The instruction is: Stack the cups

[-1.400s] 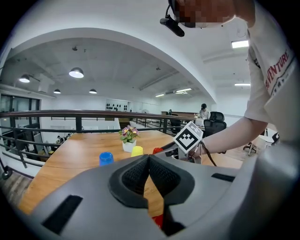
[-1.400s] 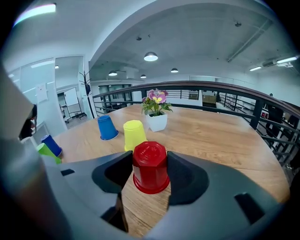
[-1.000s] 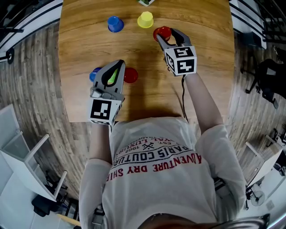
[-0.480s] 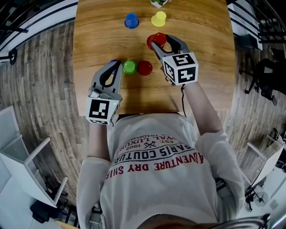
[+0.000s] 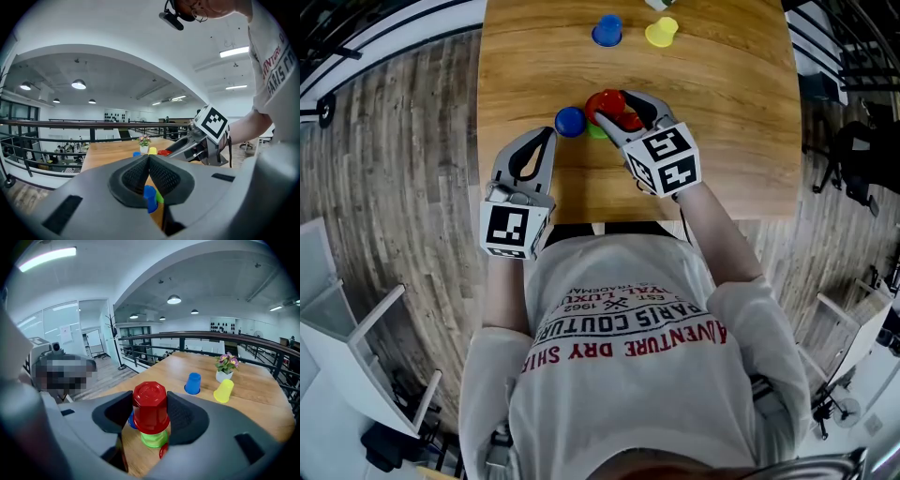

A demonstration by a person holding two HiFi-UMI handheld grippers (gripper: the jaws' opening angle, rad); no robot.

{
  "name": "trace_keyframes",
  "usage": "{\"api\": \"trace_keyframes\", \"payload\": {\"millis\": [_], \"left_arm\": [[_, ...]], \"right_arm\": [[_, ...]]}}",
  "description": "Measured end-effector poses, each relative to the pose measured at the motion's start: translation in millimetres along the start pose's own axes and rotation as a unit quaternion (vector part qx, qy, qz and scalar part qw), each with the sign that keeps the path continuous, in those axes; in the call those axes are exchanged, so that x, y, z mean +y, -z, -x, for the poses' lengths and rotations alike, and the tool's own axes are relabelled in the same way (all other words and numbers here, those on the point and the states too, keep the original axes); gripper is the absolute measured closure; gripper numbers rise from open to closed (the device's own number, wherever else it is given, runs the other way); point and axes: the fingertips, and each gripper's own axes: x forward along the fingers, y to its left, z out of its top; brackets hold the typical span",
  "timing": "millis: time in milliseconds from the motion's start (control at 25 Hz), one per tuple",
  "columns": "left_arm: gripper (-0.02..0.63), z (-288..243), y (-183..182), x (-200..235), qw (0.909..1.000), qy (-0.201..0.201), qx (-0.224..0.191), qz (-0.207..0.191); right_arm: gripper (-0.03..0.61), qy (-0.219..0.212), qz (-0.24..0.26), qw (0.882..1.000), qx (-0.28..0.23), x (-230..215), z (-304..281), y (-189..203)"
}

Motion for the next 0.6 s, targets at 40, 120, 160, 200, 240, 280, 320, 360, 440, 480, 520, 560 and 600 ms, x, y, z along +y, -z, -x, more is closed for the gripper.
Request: {"api": "trace_keyframes", "payload": {"millis": [40,120,160,200,240,280,320,360,440,480,520,560,600], "left_arm": [[0.598,4,2,4,1.0,-0.001,0.001,0.001],[0.598,12,6,10,1.0,-0.001,0.002,0.003],[0.598,15,7,12,1.0,-0.001,0.002,0.004],[0.598,18,8,15,1.0,0.0,0.001,0.004],[0.598,21,9,18,1.0,0.0,0.0,0.005],[0.598,24,10,21,1.0,0.001,0.0,0.005],[0.598,27,11,23,1.0,0.001,0.001,0.005],[0.598,28,13,25,1.0,0.002,0.002,0.005],[0.598,30,17,29,1.0,0.005,0.004,0.006],[0.598,31,18,30,0.9999,0.006,0.006,0.006],[0.598,32,20,32,0.9999,0.008,0.007,0.007],[0.598,32,21,34,0.9999,0.01,0.007,0.007],[0.598,32,21,36,0.9999,0.012,0.007,0.007]], "right_arm": [[0.337,-0.001,0.0,1.0,0.004,6,-3,3],[0.336,0.001,-0.001,1.0,0.01,13,-8,7],[0.336,0.004,-0.002,1.0,0.012,15,-10,9],[0.336,0.007,-0.003,1.0,0.013,16,-13,10],[0.337,0.011,-0.005,1.0,0.013,17,-15,11],[0.336,0.015,-0.008,1.0,0.013,18,-17,12],[0.336,0.018,-0.012,1.0,0.012,18,-19,13],[0.336,0.021,-0.017,1.0,0.012,18,-21,14],[0.336,0.027,-0.023,0.999,0.01,17,-24,15],[0.336,0.031,-0.025,0.999,0.008,18,-26,16],[0.336,0.034,-0.025,0.999,0.006,18,-27,15],[0.336,0.037,-0.026,0.999,0.005,19,-28,15],[0.336,0.038,-0.027,0.999,0.005,21,-29,15]]}}
